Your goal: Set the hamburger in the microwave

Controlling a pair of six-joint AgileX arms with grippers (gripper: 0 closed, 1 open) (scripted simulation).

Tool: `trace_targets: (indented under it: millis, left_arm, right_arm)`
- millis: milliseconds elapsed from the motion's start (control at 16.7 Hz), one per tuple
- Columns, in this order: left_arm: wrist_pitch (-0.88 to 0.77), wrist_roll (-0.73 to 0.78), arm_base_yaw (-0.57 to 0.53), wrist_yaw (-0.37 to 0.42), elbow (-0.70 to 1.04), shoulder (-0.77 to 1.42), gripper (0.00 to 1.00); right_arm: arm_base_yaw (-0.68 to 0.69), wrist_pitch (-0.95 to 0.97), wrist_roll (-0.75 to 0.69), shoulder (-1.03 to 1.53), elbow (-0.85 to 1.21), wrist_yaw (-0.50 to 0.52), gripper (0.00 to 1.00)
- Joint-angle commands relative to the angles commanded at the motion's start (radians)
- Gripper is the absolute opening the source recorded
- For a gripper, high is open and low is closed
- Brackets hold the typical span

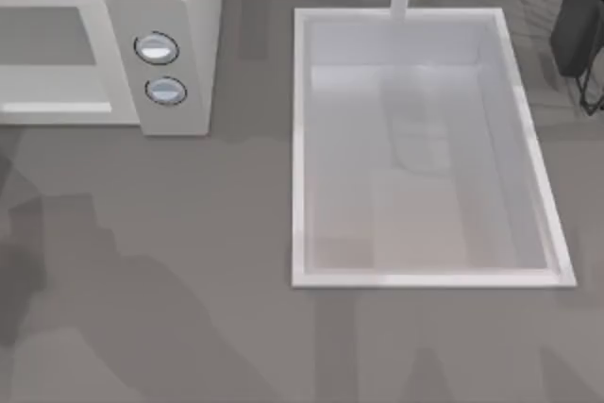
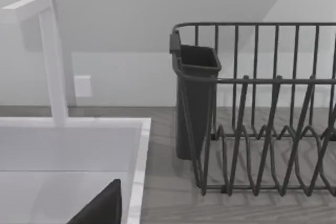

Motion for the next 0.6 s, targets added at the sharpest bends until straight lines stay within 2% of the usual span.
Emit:
trace_targets:
  millis: [180, 480, 600]
  left_arm:
    - [0.084, -0.018, -0.020, 0.002, -0.006, 0.076, 1.00]
    - [0.101, -0.025, -0.028, 0.002, 0.004, 0.096, 1.00]
    - [0.101, -0.025, -0.028, 0.002, 0.004, 0.096, 0.85]
  right_arm:
    - [0.000, 0.000, 0.000, 0.000, 0.000, 0.000, 1.00]
    - [0.000, 0.000, 0.000, 0.000, 0.000, 0.000, 1.00]
    - [0.000, 0.000, 0.000, 0.000, 0.000, 0.000, 1.00]
